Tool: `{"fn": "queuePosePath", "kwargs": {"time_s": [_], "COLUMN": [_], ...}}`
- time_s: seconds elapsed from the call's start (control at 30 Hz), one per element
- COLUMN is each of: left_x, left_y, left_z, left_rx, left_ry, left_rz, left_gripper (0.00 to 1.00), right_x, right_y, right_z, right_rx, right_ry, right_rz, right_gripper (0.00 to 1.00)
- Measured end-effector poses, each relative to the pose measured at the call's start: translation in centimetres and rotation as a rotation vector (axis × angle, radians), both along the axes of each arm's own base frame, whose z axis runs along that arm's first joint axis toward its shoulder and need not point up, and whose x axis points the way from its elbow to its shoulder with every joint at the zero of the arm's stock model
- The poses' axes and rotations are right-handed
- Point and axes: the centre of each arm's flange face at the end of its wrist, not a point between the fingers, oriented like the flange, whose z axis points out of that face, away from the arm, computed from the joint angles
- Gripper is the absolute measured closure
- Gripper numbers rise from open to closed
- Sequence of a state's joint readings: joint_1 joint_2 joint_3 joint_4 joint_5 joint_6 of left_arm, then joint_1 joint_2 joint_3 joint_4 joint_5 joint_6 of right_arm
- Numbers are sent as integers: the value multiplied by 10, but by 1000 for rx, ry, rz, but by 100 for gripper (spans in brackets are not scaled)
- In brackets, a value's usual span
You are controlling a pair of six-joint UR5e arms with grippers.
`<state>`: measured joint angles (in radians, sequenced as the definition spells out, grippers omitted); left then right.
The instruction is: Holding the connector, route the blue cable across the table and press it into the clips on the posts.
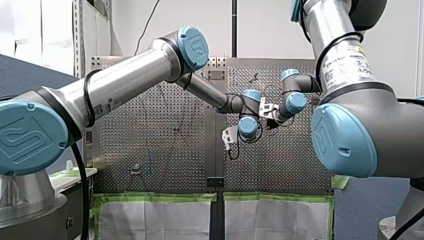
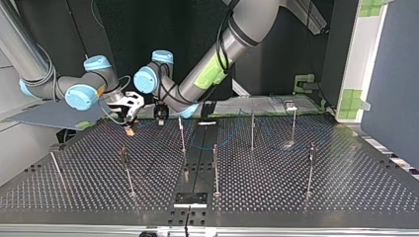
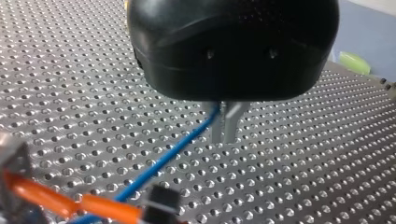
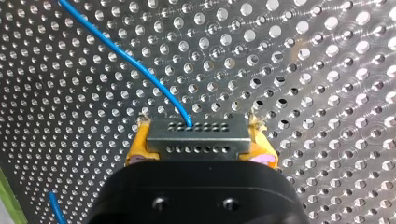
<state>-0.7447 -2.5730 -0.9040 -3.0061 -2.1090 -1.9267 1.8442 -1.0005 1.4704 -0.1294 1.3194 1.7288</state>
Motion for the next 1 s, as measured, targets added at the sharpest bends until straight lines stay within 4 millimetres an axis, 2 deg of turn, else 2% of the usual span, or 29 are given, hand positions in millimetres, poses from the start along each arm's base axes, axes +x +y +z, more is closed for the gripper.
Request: {"fn": "queuePosePath", "kwargs": {"time_s": [0.17,0.3,0.73,1.0], "left_x": [1,0,-20,-33], "left_y": [-3,-5,-3,-4], "left_z": [11,28,109,155], "left_rx": [1,5,-12,-51], "left_ry": [-3,-8,-36,-76], "left_rz": [9,35,62,63], "left_gripper": [100,100,100,100], "right_x": [1,0,-7,-18], "right_y": [1,2,9,21], "right_z": [4,20,107,147], "right_rx": [-5,-23,-104,-135], "right_ry": [2,-8,-98,-113], "right_rz": [3,0,27,21], "right_gripper": [100,100,100,100]}}
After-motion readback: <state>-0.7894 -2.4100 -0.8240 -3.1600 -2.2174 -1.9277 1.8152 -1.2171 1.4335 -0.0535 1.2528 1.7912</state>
